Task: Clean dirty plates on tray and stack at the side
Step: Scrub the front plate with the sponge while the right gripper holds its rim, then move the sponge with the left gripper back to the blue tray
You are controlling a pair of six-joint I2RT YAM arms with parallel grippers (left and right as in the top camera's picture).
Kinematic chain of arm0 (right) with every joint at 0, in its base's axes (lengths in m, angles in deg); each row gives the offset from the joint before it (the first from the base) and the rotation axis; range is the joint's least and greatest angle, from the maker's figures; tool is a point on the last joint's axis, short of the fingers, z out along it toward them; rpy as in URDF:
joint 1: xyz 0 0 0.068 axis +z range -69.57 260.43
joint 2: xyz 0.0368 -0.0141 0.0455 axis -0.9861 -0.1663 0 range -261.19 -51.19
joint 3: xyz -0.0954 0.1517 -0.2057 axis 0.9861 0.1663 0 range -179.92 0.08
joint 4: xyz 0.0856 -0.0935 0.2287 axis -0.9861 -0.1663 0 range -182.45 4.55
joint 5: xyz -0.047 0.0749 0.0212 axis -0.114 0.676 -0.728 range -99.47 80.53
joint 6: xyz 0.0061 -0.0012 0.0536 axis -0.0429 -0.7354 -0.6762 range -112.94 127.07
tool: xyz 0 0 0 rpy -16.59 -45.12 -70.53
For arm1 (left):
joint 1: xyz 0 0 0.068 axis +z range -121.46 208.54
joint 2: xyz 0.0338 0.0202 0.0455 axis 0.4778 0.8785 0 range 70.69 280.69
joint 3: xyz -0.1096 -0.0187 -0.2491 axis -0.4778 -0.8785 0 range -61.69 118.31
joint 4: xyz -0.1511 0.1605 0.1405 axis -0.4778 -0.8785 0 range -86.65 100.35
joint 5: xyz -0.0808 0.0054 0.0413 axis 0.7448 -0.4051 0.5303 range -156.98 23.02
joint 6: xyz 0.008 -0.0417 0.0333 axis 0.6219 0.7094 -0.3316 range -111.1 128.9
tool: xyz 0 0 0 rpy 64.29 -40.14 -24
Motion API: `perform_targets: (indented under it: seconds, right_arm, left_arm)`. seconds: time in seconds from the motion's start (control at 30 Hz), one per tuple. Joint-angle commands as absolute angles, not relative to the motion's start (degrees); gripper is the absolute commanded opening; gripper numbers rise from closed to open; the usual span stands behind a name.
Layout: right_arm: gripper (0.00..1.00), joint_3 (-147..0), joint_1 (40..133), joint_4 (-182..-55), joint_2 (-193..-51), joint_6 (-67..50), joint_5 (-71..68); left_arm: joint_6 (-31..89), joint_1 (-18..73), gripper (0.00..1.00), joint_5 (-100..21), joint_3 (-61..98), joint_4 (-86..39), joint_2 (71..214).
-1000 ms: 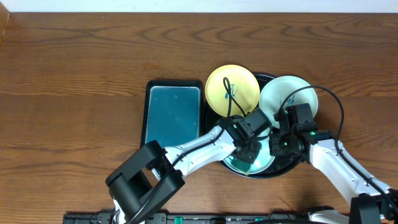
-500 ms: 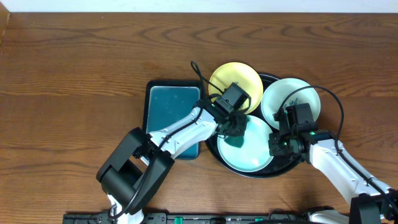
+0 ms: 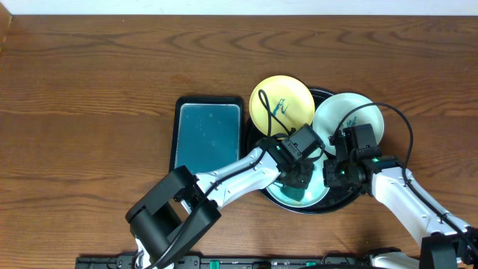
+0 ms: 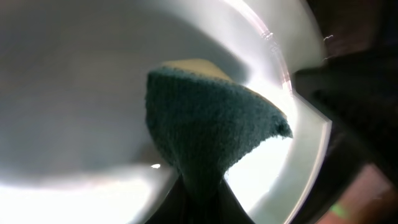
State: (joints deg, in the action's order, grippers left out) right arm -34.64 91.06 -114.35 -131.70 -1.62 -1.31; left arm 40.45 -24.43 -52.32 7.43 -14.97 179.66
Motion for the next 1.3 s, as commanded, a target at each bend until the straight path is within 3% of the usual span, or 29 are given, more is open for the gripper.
perform_targets:
  seconds: [0.0,0.3,0.6,0.93,1.27]
  right_arm:
    - [0.01,-34.68,91.56,-115.03,-132.2,-1.23,-3.21]
    - [0.01,-34.68,91.56,-115.01,-132.2,-1.23,-3.21]
    - [0.01,-34.68,91.56,-114.99,-132.2,-1.23,-3.21]
    - [0.01,-34.68,91.56,-114.88,-132.2,-1.23,-3.21]
    - [0.01,-34.68,91.56,-114.81,-132.2,-1.23,-3.21]
  left_arm:
    - [40.89,-22.35,0.08,-59.14,7.0,-17.13,180.09]
    - [35.78,-15.32,0.08,-60.39,8.62,-20.8,176.77]
    - [29.2,-10.42,0.08,-60.39,8.64,-26.29,164.55]
    - [24.89,4.53,0.08,-60.12,8.42,-34.16,160.51]
    - [22.6,14.96,0.08,-60.19,6.28,-34.14,160.82]
